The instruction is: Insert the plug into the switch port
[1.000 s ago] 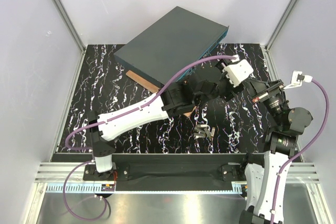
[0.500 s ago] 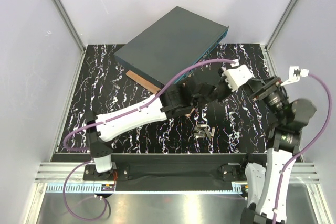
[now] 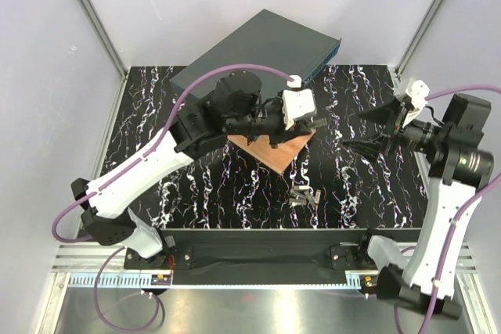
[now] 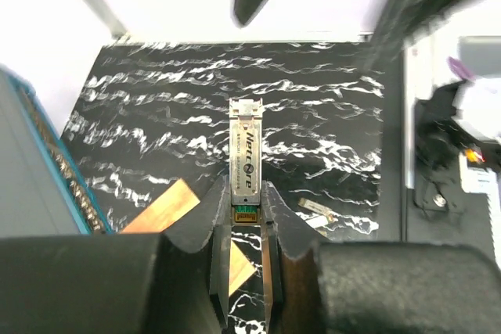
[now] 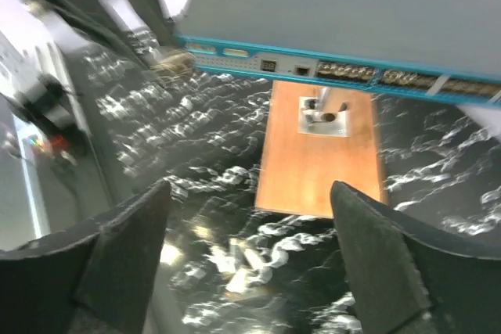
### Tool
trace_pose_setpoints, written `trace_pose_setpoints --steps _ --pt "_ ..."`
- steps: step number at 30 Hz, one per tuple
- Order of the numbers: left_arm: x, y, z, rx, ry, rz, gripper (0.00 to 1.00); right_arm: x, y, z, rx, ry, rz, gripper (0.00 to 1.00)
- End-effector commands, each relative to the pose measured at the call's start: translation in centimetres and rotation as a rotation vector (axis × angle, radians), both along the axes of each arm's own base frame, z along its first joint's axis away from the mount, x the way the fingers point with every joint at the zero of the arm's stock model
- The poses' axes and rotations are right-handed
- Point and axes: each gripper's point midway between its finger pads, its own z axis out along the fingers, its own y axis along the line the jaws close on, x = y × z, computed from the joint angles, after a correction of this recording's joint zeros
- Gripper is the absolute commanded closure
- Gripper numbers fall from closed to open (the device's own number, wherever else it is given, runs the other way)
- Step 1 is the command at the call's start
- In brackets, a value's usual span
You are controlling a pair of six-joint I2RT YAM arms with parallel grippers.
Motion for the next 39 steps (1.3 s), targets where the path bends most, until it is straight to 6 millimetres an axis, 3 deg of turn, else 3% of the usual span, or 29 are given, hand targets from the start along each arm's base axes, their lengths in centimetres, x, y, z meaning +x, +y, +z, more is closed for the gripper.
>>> trace_pose_setpoints --steps 1,4,9,12,16,23,39 --pt "-5.0 0.6 0.1 0.035 0.009 -0.267 1.00 -2.9 1.0 -1.6 -0.119 -0.130 0.136 0.13" --pt "-5.9 0.8 -0.5 0.069 0.023 -0.331 1.00 -3.2 1.3 -1.4 -0.189 -0.164 0.186 0.17" --pt "-5.8 0.4 -2.2 0.139 0.052 -0.349 1.00 -5.9 3.4 -3.5 -0.318 -0.200 0.367 0.25" --pt "-4.9 0.1 -3.0 0.175 0.064 -0.309 1.00 -5.7 3.2 -5.5 -0.348 -0.096 0.379 0.25" --pt "-2.9 -0.1 -4.3 0.233 0.044 -0.228 1.00 -6.1 3.5 -6.9 -0.351 -0.057 0.402 0.27" --pt "-2.0 -0.2 -5.2 0.275 0.016 -0.197 1.00 -5.3 3.2 -9.0 -0.370 0.062 0.365 0.34" --pt "-1.7 -1.3 -6.0 0.294 0.016 -0.192 1.00 -5.4 4.6 -8.4 -0.318 0.018 0.388 0.41"
